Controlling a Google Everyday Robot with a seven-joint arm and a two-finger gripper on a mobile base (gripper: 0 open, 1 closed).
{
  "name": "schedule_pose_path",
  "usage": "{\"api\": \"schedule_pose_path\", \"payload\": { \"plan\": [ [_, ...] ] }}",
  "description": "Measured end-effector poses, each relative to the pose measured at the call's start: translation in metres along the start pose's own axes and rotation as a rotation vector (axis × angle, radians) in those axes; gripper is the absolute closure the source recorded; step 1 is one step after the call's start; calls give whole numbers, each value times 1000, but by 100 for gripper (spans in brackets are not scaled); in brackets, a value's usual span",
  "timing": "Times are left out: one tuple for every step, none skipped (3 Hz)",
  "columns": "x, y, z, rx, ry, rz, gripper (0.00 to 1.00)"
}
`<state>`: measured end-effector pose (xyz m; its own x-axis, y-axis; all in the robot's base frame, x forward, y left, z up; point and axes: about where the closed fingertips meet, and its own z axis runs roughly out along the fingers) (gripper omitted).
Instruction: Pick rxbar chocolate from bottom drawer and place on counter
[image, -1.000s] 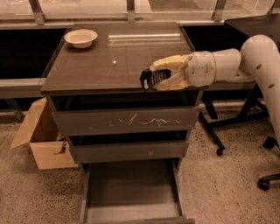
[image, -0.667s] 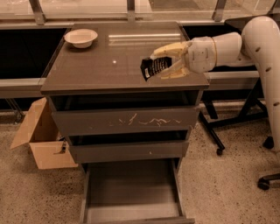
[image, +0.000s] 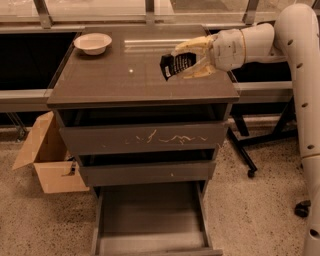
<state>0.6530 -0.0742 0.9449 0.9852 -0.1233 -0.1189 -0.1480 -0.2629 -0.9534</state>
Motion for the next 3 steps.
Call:
{"api": "schedule_pose_path", "payload": {
  "plan": [
    [18,-9,6,25,99,36,100],
    [45,-13,9,59,277,168,100],
    [62,-16,7,100,338,259,100]
  ]
}}
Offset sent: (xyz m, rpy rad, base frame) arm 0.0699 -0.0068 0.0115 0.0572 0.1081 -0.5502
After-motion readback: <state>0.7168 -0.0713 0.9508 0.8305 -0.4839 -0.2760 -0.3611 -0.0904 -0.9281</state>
